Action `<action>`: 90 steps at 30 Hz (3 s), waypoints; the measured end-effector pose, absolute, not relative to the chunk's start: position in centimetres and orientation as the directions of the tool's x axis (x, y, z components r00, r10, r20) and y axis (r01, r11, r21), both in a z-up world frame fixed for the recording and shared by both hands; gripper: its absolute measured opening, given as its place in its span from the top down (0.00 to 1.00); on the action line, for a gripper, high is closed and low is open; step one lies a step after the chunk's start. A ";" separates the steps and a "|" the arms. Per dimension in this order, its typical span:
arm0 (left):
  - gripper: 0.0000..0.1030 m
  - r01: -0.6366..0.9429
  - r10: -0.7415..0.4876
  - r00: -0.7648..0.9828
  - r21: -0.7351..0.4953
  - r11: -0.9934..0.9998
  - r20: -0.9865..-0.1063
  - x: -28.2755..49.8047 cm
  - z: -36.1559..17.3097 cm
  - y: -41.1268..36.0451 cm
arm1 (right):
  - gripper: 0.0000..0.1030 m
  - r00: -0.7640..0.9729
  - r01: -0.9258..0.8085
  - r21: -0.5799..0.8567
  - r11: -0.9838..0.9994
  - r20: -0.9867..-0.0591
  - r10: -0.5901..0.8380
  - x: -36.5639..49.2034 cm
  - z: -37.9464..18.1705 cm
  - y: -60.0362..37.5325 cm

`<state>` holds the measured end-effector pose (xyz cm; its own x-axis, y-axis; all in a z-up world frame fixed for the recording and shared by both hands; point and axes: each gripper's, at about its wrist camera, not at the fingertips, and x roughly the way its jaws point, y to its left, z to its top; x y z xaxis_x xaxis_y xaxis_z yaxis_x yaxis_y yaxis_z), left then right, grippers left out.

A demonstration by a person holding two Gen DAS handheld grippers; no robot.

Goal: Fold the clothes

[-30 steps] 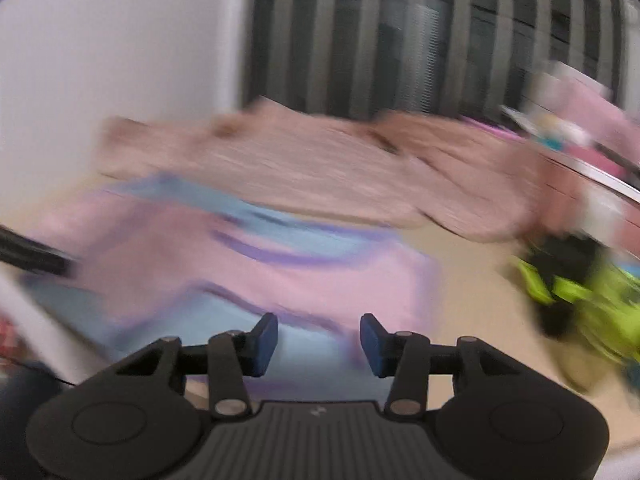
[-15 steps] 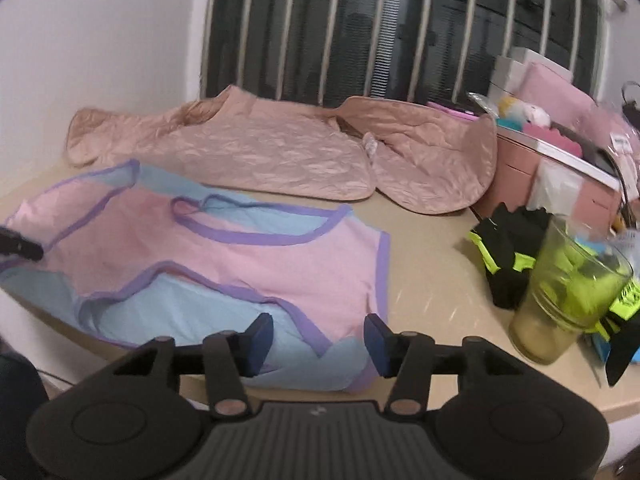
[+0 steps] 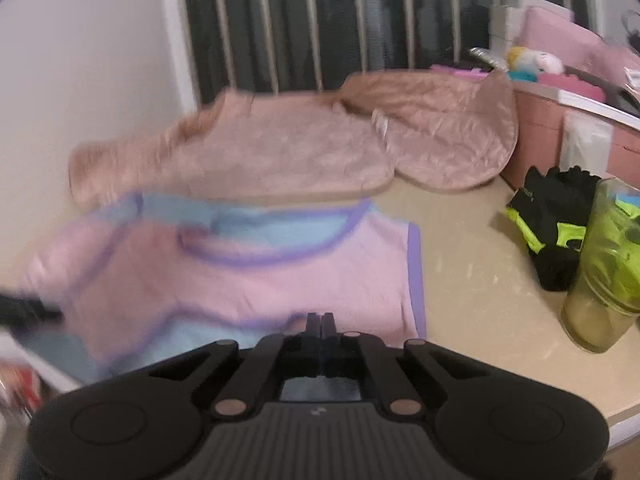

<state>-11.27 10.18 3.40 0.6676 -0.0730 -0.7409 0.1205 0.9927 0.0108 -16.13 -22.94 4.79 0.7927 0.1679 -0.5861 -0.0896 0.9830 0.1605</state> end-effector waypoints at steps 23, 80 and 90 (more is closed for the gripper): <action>0.34 0.115 -0.071 0.667 0.009 0.993 -0.742 -11.4 3.4 10.3 | 0.87 0.804 -0.125 0.051 0.991 -0.580 0.131 -19.2 4.6 -22.5; 0.33 0.692 -0.326 0.670 0.401 0.601 -0.667 -20.0 0.7 7.9 | 0.55 0.689 -0.696 -0.406 0.592 -0.609 0.392 -22.0 2.7 -10.4; 0.87 0.720 -0.342 0.643 0.391 0.573 -0.685 -18.2 1.4 10.2 | 0.89 0.655 -0.741 -0.453 0.496 -0.652 0.383 -21.3 0.6 -9.4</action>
<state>-18.19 10.16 1.39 0.6434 -0.3416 -0.6851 0.7203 0.5731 0.3908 -21.25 -9.42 0.60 0.6547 0.3830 -0.6517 -0.7409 0.4958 -0.4530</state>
